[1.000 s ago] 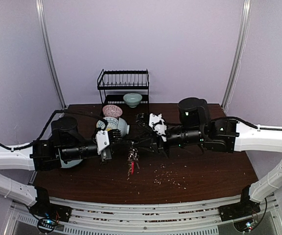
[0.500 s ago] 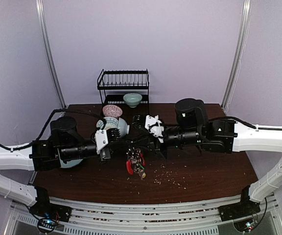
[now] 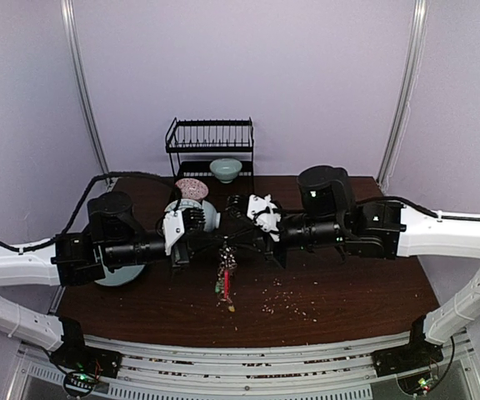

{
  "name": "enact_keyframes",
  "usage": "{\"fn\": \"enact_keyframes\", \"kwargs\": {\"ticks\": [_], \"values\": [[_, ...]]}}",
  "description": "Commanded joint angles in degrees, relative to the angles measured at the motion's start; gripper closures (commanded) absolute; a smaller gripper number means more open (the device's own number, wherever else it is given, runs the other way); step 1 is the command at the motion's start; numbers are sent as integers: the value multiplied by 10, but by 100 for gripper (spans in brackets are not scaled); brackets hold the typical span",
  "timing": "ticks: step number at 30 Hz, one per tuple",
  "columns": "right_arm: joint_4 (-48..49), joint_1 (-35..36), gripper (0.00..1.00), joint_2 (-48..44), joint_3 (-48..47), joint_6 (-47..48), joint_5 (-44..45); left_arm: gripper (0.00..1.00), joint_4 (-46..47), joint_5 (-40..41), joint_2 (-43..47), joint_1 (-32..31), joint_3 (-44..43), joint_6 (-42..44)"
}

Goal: Put the keys on the keyring

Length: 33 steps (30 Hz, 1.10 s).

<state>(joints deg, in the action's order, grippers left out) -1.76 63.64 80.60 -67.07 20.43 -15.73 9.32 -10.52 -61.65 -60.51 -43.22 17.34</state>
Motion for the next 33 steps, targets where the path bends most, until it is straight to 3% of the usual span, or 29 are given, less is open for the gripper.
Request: {"fn": "enact_keyframes", "kwargs": {"ticks": [1, 4, 12, 19, 21, 27, 29, 33], "values": [[88, 0, 100, -46, 29, -37, -17, 94, 18, -36, -23, 10, -35, -39], [107, 1, 100, -50, 40, -52, -28, 86, 35, -47, -12, 11, -23, -47], [96, 6, 100, -42, 29, -52, -31, 83, 56, -86, -2, 11, -21, -55], [80, 7, 100, -36, 21, -46, -31, 92, 66, -86, 6, 11, -12, -53], [79, 7, 100, -35, 21, -46, -32, 100, 63, -84, 5, 11, -13, -53], [96, 5, 100, -57, 35, -47, -29, 100, 57, -28, 6, 11, -7, -50], [104, 6, 100, -65, 41, -48, -28, 89, 53, -12, 5, 11, -8, -48], [98, 6, 100, -61, 34, -51, -37, 87, 55, -23, -3, 11, -12, -52]]}}
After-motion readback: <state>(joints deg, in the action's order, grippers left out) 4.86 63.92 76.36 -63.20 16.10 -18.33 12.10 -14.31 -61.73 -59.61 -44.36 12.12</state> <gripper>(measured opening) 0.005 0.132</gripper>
